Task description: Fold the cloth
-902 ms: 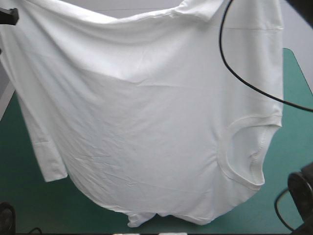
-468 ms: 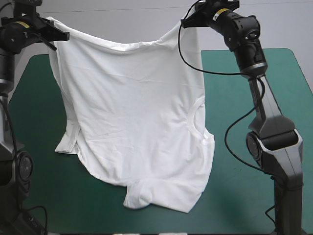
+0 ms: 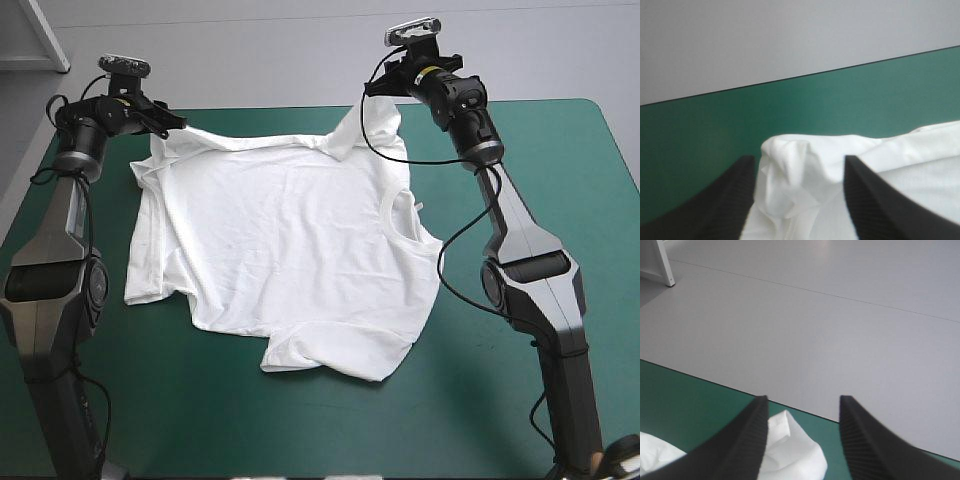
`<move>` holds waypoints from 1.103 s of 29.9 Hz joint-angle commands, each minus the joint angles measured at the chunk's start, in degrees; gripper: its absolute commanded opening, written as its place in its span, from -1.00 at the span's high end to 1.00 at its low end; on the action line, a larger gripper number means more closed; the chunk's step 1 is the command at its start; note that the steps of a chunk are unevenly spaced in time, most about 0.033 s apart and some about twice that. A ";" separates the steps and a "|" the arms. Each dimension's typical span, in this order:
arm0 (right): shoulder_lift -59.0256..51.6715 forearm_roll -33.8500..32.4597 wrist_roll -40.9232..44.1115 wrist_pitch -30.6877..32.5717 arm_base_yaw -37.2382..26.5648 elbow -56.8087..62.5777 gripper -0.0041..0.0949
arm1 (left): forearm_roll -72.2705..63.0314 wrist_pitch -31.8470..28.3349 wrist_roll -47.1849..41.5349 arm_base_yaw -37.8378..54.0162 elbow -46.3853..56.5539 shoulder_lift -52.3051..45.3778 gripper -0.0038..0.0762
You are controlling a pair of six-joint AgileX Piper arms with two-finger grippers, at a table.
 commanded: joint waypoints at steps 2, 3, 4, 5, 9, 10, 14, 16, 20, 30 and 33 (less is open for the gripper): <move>-5.70 0.12 2.91 -1.25 -1.71 -2.52 -0.41 | -3.13 -5.26 -0.17 -0.39 -1.99 -3.40 -0.78; -6.28 0.12 3.01 0.37 -1.81 -2.90 -0.41 | -3.13 -4.27 -0.17 -0.39 -2.27 -3.79 -0.79; -7.11 0.01 3.48 2.78 -1.96 -3.60 -0.41 | -3.13 -3.40 -0.17 -0.39 -2.54 -4.43 -0.77; -8.00 -0.21 4.01 5.51 -1.96 -4.31 -0.41 | -2.90 -2.49 -0.17 -0.39 -2.76 -5.02 -0.76; -12.26 -0.20 4.19 17.15 -1.96 -6.35 -0.41 | -2.78 5.90 -0.96 -0.39 -5.06 -9.27 -0.76; -13.40 -0.20 4.19 19.61 -1.96 -6.73 -0.41 | -2.78 8.84 -1.55 -0.39 -5.71 -10.69 -0.76; -17.47 -0.20 4.19 27.32 -1.96 -6.77 -0.41 | -2.78 18.43 -3.70 -0.39 -6.83 -16.89 -0.76; -19.20 -0.20 4.19 31.61 -1.96 -6.77 -0.41 | -2.78 22.66 -5.53 -0.39 -6.83 -20.20 -0.76; -22.31 -0.49 6.18 35.41 -1.96 -5.33 -0.39 | -0.84 30.03 -8.56 -0.39 -6.83 -25.21 -0.74; -44.43 6.35 3.69 35.31 -1.74 29.83 -0.39 | -0.57 37.24 -12.26 -0.39 5.01 -38.12 -0.53; -51.98 6.32 3.09 35.33 -1.74 43.18 -0.39 | 0.42 37.24 -9.85 -0.39 14.27 -43.38 -0.53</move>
